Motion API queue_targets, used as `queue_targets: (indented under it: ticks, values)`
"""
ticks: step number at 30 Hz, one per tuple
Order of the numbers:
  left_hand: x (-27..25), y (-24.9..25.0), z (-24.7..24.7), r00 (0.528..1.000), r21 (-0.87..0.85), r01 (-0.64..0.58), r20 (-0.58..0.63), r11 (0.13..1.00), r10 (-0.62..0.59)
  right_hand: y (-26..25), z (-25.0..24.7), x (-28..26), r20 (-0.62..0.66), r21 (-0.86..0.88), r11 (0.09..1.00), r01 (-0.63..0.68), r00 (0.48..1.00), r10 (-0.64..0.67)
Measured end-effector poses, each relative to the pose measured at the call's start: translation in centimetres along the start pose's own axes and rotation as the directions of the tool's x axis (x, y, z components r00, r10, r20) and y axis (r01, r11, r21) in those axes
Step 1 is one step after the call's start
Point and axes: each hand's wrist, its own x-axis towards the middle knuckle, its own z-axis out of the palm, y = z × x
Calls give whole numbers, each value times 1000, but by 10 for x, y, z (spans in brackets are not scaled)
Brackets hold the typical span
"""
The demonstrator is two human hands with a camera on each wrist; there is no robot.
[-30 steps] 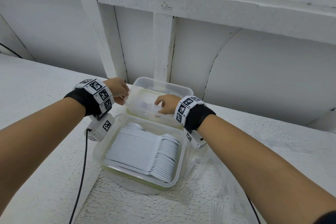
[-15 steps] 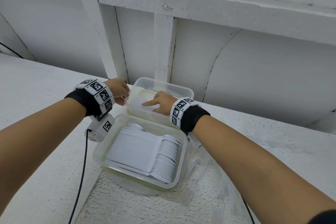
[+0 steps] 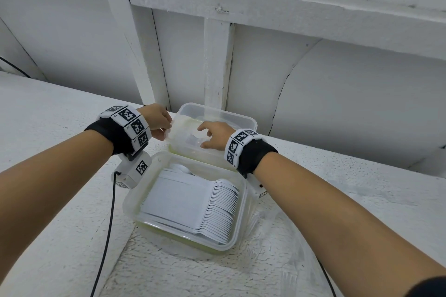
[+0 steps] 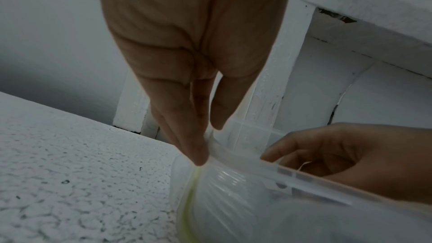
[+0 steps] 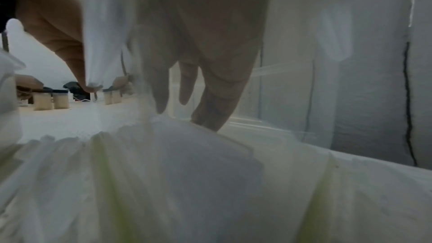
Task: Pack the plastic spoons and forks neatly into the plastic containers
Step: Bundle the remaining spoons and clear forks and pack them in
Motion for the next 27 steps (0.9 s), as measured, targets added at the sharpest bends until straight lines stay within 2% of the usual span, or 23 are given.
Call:
queue_targets:
  ticks: [4,7,10,12,16,20,24,27]
  values:
    - [-6,3,-3,999,-12,-6,39,1000,6,5,-6,-4,-48,84,995,-62,997,66]
    - [-13,6,-8,999,22,-31,9,999,30,5,-15,-14,-75,88,994,-58,995,65]
    - [-25,10,-15,995,77,-93,-23,993,95,3,-28,-33,-125,140,990,-31,991,49]
    - [-40,15,-16,981,82,-173,-72,982,179,2,-37,-56,-163,188,982,-7,986,39]
    - [-89,29,-5,894,95,-406,-165,909,417,8,-50,-124,-272,231,971,60,962,5]
    - [-152,44,27,781,8,-608,-168,794,601,27,-34,-212,-342,213,975,56,940,20]
    - [-203,54,78,689,-50,-724,-123,689,715,59,6,-283,-303,183,981,-70,945,124]
    - [-223,55,127,644,-17,-765,21,644,765,79,36,-319,-244,94,974,-206,944,223]
